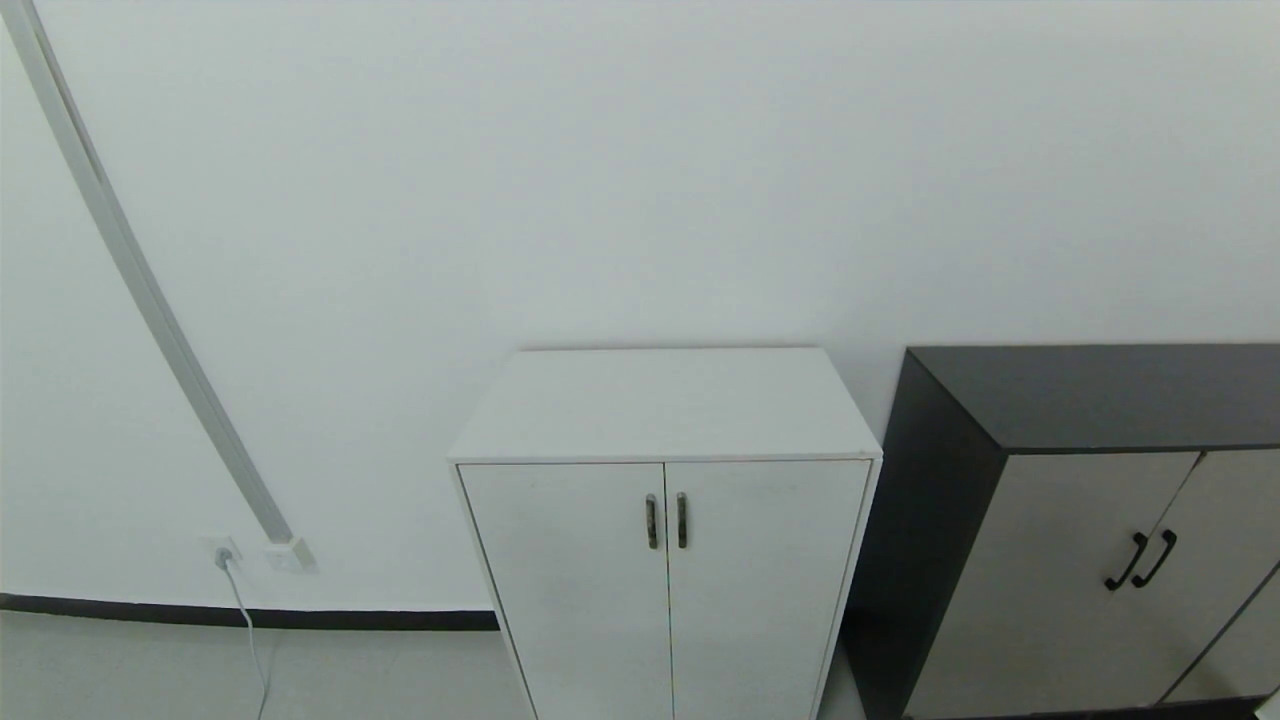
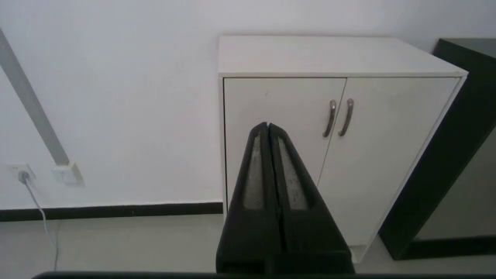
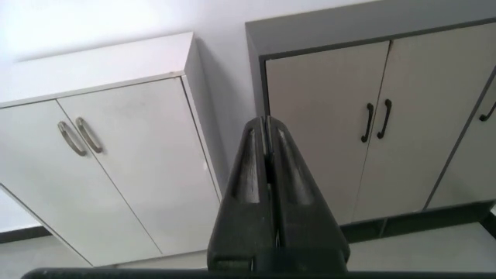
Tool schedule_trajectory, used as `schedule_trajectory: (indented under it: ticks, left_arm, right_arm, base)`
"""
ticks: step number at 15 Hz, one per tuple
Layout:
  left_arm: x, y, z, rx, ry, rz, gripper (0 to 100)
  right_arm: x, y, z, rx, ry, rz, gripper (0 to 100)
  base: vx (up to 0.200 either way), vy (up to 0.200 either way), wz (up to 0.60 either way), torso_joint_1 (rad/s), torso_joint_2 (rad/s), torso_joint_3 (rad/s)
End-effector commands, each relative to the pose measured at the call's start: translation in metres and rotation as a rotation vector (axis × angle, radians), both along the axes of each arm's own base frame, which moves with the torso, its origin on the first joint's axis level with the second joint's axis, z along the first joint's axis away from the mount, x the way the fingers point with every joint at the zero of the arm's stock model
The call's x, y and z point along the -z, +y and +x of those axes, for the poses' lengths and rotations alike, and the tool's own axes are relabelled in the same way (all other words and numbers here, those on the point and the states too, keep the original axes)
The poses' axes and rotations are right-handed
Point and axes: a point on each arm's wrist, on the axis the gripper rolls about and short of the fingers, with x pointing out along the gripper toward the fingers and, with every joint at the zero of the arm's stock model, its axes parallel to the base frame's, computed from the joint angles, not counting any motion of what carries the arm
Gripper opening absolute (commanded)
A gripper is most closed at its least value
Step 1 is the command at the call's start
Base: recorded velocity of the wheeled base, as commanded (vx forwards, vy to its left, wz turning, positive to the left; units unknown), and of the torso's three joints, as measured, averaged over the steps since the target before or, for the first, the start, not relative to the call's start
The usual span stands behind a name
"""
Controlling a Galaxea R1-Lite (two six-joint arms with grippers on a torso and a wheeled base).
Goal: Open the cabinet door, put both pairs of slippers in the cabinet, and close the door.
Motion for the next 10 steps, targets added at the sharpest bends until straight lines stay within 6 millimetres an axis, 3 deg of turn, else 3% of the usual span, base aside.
schedule_trajectory:
  ticks: [1,10]
  left_arm:
    - [-0.0001,0.0000,0.0001,-0.001,0.000,0.001,0]
    - [0.0003,-0.0001,0.0002,0.003,0.001,0.006,0]
  right_arm:
    - [-0.0001,0.0000,0.0000,0.000,-0.001,-0.002,0]
    - [0.0002,0.0002,0.0000,-0.006,0.003,-0.016,0]
  base:
    - [0.000,0.000,0.00,0.000,0.00,0.000]
    - [0.000,0.000,0.00,0.000,0.00,0.000]
